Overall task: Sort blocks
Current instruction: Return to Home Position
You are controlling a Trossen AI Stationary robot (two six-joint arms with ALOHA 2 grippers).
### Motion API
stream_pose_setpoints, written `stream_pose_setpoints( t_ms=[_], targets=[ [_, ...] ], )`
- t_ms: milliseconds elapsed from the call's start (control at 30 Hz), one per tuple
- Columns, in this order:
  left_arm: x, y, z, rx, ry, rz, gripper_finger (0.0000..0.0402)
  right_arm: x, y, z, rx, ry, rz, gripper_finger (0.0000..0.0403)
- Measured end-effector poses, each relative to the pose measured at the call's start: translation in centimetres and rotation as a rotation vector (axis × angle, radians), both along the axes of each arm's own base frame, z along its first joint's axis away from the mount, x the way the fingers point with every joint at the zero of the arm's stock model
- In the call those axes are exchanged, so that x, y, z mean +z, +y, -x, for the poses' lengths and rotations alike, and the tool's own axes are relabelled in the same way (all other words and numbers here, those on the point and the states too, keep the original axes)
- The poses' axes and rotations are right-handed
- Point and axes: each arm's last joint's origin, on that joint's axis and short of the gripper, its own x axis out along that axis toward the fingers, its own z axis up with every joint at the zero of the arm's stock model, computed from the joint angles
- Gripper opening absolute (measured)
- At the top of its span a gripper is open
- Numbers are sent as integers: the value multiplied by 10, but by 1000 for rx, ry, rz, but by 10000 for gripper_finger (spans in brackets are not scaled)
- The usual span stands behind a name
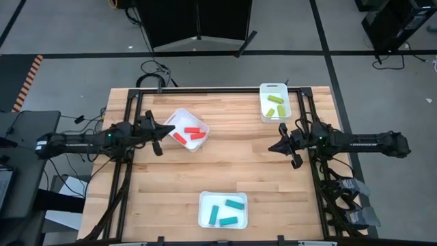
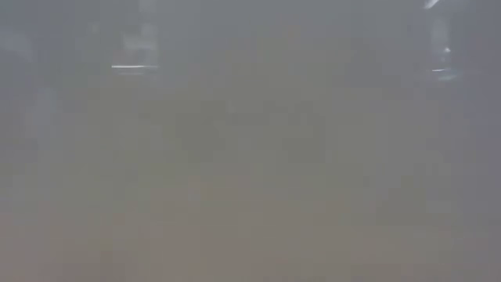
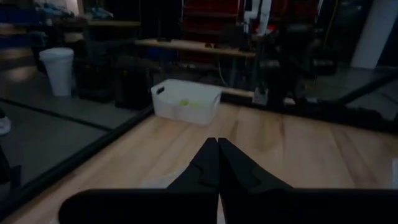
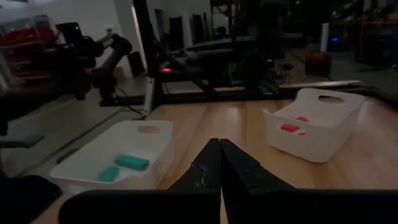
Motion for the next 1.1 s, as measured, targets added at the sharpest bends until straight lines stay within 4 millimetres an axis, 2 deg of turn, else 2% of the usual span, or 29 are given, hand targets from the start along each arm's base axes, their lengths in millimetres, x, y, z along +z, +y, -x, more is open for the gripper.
stream_pose_setpoints(
  t_ms=[267, 433, 700, 833, 933, 1033, 1100],
  targets=[
    [1, -1, 15, 1, 2, -24, 0, -3, -13, 13, -145, 34, 31, 7],
    [-1, -1, 25, 13, 11, -24, 1, -6, -19, 22, -150, 55, 0, 7],
    [-8, -1, 41, 66, 40, -2, 0, 0, -25, 30, -193, -11, 25, 7],
    [-8, -1, 40, 63, 11, 0, 0, -4, -26, 30, -195, -14, 19, 7],
    [-23, -2, 33, 18, -19, 8, 0, -17, -27, 28, -194, -5, -5, 7],
    [-37, -2, 27, -2, -89, 13, 0, -16, -27, 28, -194, -21, 8, 7],
    [-41, -2, 26, -5, -76, 18, 0, -14, -27, 28, -190, -41, 16, 7]
  ],
)
